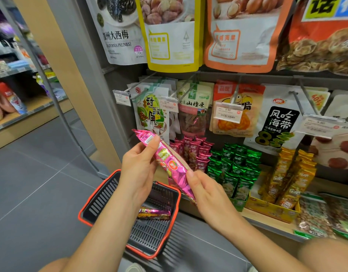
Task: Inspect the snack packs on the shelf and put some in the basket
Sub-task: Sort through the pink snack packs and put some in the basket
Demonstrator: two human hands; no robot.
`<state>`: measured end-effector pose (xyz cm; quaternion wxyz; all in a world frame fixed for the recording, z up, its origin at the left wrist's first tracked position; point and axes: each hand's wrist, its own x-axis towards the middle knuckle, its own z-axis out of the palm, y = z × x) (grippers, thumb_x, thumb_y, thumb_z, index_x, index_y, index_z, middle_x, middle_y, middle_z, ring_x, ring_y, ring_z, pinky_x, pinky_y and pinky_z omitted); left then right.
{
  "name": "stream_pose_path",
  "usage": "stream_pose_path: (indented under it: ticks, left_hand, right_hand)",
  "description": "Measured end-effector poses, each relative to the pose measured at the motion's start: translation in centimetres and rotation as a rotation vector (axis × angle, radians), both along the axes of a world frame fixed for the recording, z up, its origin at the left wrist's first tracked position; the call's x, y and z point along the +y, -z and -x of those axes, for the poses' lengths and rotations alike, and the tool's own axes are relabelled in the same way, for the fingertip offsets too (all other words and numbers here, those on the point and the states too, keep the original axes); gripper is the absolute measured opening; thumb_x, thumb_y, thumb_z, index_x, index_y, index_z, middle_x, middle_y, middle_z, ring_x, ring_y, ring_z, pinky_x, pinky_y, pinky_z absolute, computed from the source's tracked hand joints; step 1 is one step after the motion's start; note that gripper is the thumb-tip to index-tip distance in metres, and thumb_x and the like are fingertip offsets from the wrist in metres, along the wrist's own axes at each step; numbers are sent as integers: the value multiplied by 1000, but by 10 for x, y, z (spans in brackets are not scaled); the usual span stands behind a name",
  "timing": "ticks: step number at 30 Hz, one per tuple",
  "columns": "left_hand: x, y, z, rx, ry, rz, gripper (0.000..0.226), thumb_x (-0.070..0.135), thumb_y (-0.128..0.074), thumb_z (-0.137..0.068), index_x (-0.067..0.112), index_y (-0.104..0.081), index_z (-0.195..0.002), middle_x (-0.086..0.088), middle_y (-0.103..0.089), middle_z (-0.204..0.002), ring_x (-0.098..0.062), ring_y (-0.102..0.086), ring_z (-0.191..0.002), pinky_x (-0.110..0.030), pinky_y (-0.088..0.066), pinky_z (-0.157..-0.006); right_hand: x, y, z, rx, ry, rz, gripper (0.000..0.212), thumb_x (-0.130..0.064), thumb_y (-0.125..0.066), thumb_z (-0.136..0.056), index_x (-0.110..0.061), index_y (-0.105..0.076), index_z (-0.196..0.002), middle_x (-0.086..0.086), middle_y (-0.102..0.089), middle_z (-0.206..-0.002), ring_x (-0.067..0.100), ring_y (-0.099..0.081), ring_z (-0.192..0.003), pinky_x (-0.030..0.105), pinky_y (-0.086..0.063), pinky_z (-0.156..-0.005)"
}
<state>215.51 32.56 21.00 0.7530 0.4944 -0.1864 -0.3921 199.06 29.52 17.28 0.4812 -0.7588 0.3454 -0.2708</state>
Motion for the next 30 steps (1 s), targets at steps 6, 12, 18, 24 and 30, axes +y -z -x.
stream_pose_path:
  ticks: [6,12,18,24,30]
  left_hand:
    - [2,3,8,22,112,-5,33,27,-73,-74,8,-69,-102,-6,-75,-89,-13,-71,-75,-22,-56,-63]
    - [5,8,18,-26,183,-16,41,25,-74,-74,3,-66,-107,-11,-75,-96,-19,-73,-84,-24,-57,-68]
    - [8,10,27,-36,313,-59,31,25,-73,-74,6,-69,-99,-11,-75,-94,-18,-73,-80,-27,-58,-66]
    - [13,9,28,-558,430,-196,26,25,-81,-73,19,-74,-97,-1,-77,-88,-13,-73,-81,-20,-54,-67]
    - [12,19,39,-696,528,-281,22,26,-84,-74,23,-76,-94,4,-76,-89,-9,-71,-83,-18,-53,-71]
  right_hand:
    - [0,-2,-2,-27,-4,-70,45,-66,-25,-88,-29,-51,-89,-7,-58,-76,2,-50,-65,24,-39,-62]
    - [-7,-2,-4,-66,-56,-142,57,-70,-24,-84,-35,-48,-122,-11,-64,-106,4,-60,-98,32,-47,-92]
    - [-13,-4,-2,-109,-145,-226,52,-72,-25,-84,-47,-41,-126,-23,-59,-112,-6,-57,-107,27,-47,-98]
    - [-31,-16,-1,-199,-156,-254,43,-61,-48,-88,-32,-59,-118,-9,-70,-107,4,-67,-97,23,-55,-84]
    - [-40,-20,14,-464,3,-330,33,-47,-69,-75,-19,-74,-90,9,-74,-91,30,-71,-89,46,-59,-79]
